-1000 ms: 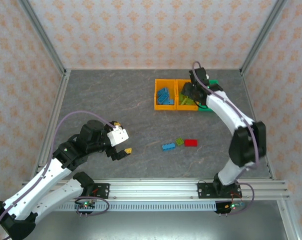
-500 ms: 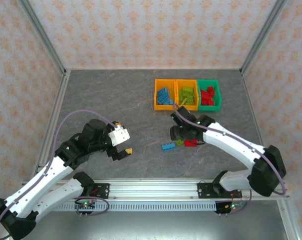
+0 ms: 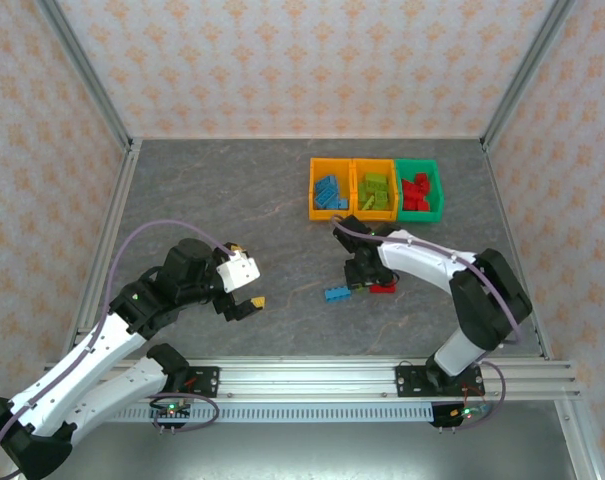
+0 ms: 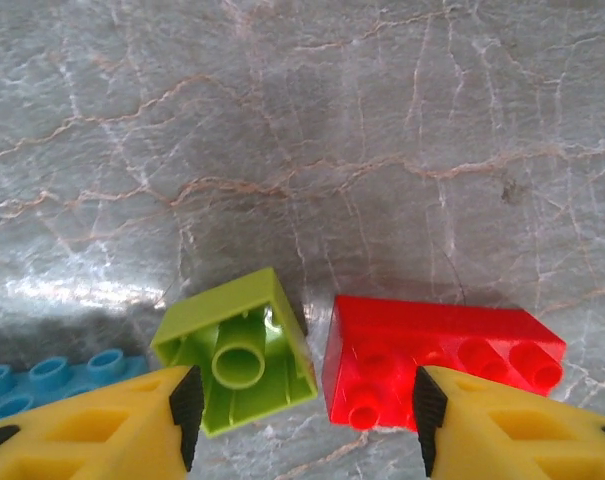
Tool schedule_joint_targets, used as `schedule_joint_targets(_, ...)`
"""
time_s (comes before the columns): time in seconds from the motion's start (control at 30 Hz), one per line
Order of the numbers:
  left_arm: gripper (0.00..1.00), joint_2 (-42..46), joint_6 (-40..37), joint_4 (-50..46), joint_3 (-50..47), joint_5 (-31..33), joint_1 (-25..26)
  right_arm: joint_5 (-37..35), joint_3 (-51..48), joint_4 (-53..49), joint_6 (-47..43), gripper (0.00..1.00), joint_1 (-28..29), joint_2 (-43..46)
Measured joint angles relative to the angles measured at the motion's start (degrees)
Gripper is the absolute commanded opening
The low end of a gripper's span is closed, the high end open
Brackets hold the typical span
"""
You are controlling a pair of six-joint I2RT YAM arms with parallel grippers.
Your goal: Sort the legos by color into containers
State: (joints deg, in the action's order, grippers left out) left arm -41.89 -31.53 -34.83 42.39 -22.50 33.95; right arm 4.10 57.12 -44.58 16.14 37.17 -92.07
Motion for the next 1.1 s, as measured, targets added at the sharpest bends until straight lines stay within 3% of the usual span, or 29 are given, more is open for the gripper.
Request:
schedule_joint_targets(0.33, 1.00, 0.26, -0.02, 0.00, -0.57, 0.00, 0.00, 3.21, 1.38, 0.85, -2.38, 0.57, -0.63, -2.27)
schedule_joint_targets(0.53, 1.00, 0.26, -0.02, 0.00, -0.57, 0.02, 0.00, 3.28, 4.02, 0.90, -3.32, 0.35, -0.98, -4.50)
schedule_joint_targets(0.67, 1.00, 0.39, -0.02, 0.00, -0.63, 0.02, 0.00, 3.50, 5.11, 1.16, -3.34, 0.29, -1.01, -5.18)
schedule_joint_targets(0.9, 1.00, 1.14, -0.02, 0.04, -0.90, 0.04, 0.00, 4.22, 4.83, 1.42, -2.36, 0.27, -0.98, -3.87)
schedule_joint_targets(1.1, 1.00, 1.14, -0.02, 0.04, -0.90, 0.02, 0.02, 3.15, 3.67, 1.90, 0.00, 0.26, -0.96, 2.89)
